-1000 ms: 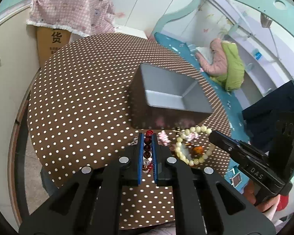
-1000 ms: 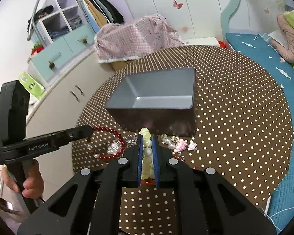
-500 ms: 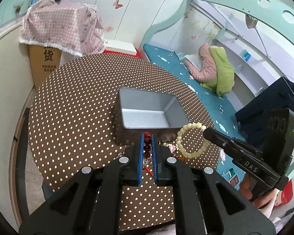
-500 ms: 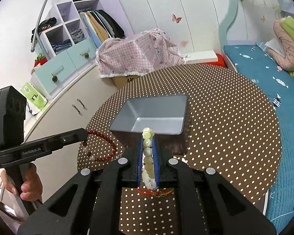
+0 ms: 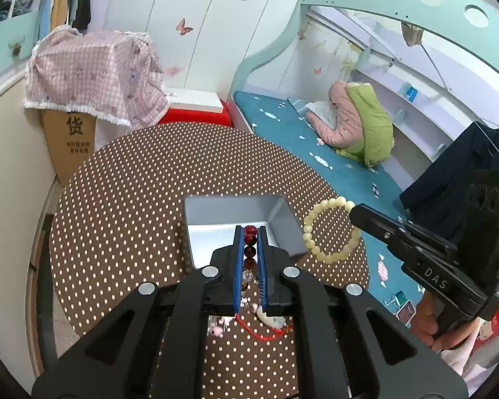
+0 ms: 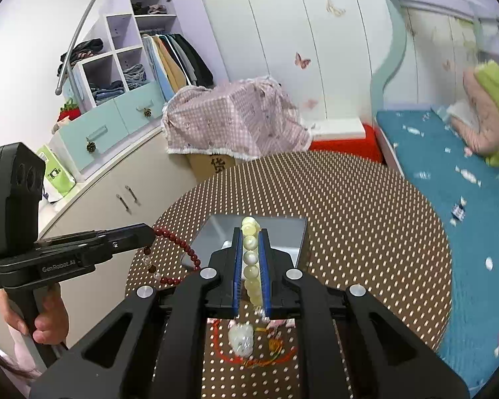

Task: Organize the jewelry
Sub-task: 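Lift both bracelets and carry them over the grey tin with both tools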

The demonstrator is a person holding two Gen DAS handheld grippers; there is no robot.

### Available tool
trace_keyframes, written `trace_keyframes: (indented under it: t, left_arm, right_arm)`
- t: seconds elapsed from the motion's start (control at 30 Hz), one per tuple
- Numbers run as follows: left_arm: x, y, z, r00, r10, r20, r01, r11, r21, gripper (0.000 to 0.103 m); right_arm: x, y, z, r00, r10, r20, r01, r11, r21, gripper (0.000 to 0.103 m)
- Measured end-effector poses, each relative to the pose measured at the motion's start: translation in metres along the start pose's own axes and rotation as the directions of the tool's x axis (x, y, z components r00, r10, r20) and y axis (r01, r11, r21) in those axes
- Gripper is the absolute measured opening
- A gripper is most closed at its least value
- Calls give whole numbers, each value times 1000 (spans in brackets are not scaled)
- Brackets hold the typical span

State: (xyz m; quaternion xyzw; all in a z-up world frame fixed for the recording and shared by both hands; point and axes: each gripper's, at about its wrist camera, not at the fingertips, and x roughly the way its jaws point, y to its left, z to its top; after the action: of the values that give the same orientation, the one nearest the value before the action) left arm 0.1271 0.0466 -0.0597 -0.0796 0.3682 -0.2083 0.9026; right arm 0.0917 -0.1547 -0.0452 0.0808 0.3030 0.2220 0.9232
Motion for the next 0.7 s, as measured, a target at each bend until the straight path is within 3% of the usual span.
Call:
trace_keyframes:
  t: [0.23,0.7]
  left_arm:
    - [20,3,15,1000,9,-9,-9,1000,0,8]
    - [90,28,7,988,32,-151,-41,997,-58,8]
  right_arm:
    - [16,-6,10,1000,-13,12,13,1000,-10,8]
    - [74,-28,-5,989,-20,-146,29,997,64,8]
